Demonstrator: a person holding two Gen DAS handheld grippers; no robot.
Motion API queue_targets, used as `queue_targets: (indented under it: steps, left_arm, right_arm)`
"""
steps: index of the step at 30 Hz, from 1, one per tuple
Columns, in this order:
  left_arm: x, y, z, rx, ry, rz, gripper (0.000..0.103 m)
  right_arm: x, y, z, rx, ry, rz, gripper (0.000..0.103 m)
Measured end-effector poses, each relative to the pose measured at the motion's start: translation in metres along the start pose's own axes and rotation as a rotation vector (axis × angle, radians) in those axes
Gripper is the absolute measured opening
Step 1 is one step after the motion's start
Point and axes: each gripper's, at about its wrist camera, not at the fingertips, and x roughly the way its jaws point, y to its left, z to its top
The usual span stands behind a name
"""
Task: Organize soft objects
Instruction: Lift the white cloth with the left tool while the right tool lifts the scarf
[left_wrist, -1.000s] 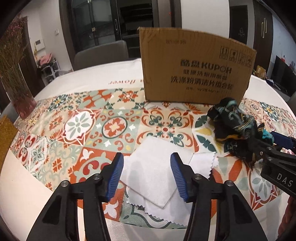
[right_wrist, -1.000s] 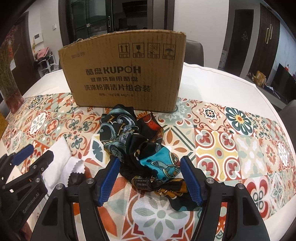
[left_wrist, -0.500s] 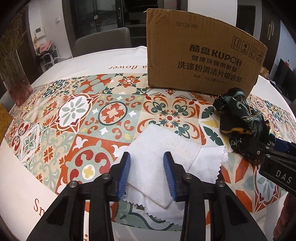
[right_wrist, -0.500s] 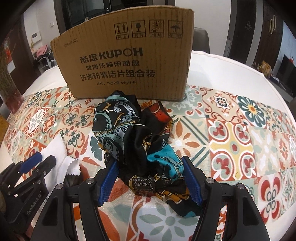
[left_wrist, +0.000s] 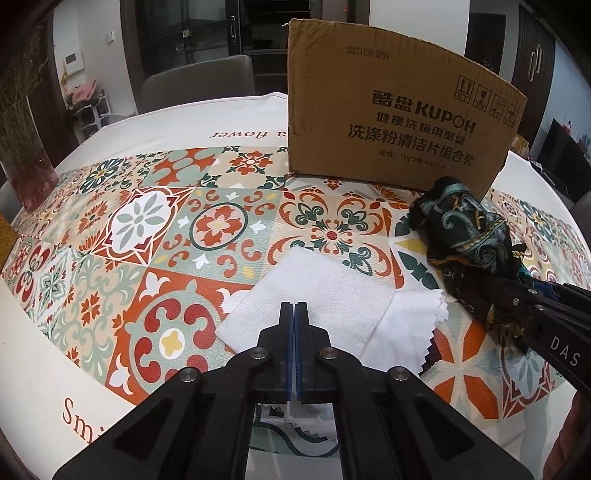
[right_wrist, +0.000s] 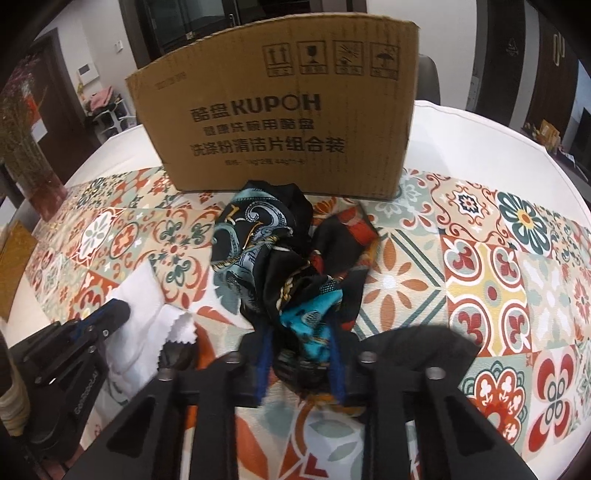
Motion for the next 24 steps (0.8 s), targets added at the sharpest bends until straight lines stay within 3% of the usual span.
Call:
queue_targets:
  steps: [24]
  left_arm:
    - [-0.065,-0.004,0.028,0.043,-0.189,-0.031,0.003]
  right_arm:
    - [-0.054,0.011,0.015,0.006,-0.143,0.033,0.013]
